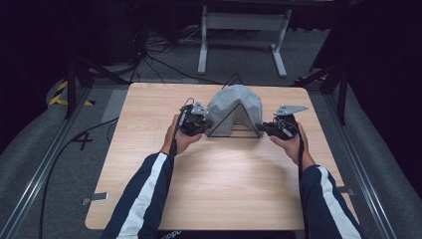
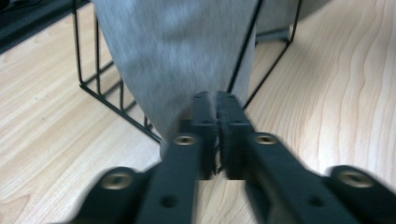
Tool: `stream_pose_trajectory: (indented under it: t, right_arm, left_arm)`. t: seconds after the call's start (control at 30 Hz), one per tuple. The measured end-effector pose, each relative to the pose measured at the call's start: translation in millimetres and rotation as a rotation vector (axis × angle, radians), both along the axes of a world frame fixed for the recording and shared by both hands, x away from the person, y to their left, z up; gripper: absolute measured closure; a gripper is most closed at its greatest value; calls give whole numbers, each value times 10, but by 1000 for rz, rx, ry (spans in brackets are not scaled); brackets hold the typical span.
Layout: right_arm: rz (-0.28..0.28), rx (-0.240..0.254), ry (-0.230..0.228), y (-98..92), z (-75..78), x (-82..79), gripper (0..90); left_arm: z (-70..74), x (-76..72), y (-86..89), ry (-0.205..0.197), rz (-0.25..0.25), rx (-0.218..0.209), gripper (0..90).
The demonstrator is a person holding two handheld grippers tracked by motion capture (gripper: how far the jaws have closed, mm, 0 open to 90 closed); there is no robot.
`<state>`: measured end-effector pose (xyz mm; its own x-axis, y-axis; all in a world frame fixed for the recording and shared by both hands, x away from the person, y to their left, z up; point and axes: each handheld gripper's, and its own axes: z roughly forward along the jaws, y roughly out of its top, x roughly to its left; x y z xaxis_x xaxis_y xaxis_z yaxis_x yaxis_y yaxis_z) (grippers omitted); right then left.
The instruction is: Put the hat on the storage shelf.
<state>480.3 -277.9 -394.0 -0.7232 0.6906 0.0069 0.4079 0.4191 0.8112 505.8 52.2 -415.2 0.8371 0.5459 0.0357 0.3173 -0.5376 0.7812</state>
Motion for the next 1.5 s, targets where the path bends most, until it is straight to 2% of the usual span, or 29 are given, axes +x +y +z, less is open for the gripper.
stream_pose_trajectory:
  t: [0.1,0.17,0.23,0.27,0.3,0.33,0.37,0.43,0.5,0.6,0.63,0.67,0.7,0.73,0.77,0.8,0.97,1.07,1.13,1.2,1.33,1.5]
  right_arm:
    - [-30,-37,1,-8,-88,-5,866]
    - [-52,-47,5,-26,-138,5,864]
    - [-69,-45,1,-44,-158,11,861]
    - [-77,-31,0,-51,-158,15,858]
    - [-79,-27,-6,-55,-157,18,850]
    - [-74,-25,-8,-52,-156,17,850]
    - [-69,-27,-14,-45,-153,13,850]
    - [-69,-31,-23,-21,-144,8,835]
    - [-68,-33,-31,-7,-140,7,825]
    - [-66,-30,-32,3,-141,10,813]
    - [-67,-33,-31,15,-148,15,802]
    - [-67,-31,-30,18,-150,15,802]
    - [-66,-33,-28,21,-150,12,804]
    - [-66,-33,-28,21,-150,12,804]
    - [-68,-35,-26,22,-151,12,806]
    - [-67,-33,-22,19,-153,12,816]
    - [-81,-41,-6,-4,-182,6,839]
    - [-88,-56,-2,-15,-195,6,822]
    - [-111,-54,-9,-32,-186,-3,739]
    - [-122,-41,-15,-71,-145,-29,697]
    - [-119,-40,-25,-142,-59,-107,683]
    - [-112,-85,-32,-200,18,-226,676]
  left_arm:
    - [-89,-4,-8,10,9,51,900]
    - [-141,4,8,32,5,27,900]
    - [-141,-5,20,25,3,1,900]
    - [-121,-15,29,11,13,-30,893]
    - [-101,-19,36,-3,23,-58,779]
    - [-82,-22,49,-6,11,-84,745]
    - [-60,-25,53,-8,-15,-101,748]
    - [-20,-26,20,-43,-8,-73,707]
    - [-1,-14,-18,-35,9,-90,617]
    - [-2,14,-57,-46,23,-77,581]
    - [-31,36,-85,-26,11,-63,619]
    - [-31,36,-85,-26,11,-63,697]
    - [-66,40,-107,-23,2,-35,785]
    - [-66,40,-107,-23,2,-35,853]
    - [-87,46,-107,-20,-2,-30,853]
    - [-103,43,-114,-15,16,-13,899]
    - [-198,67,-102,8,29,39,900]
    - [-217,61,-58,24,40,35,900]
    - [-183,40,-11,13,37,38,900]
    - [-132,-5,48,0,32,53,899]
    - [-49,-109,183,-18,22,70,895]
    - [15,-269,350,-32,18,112,878]
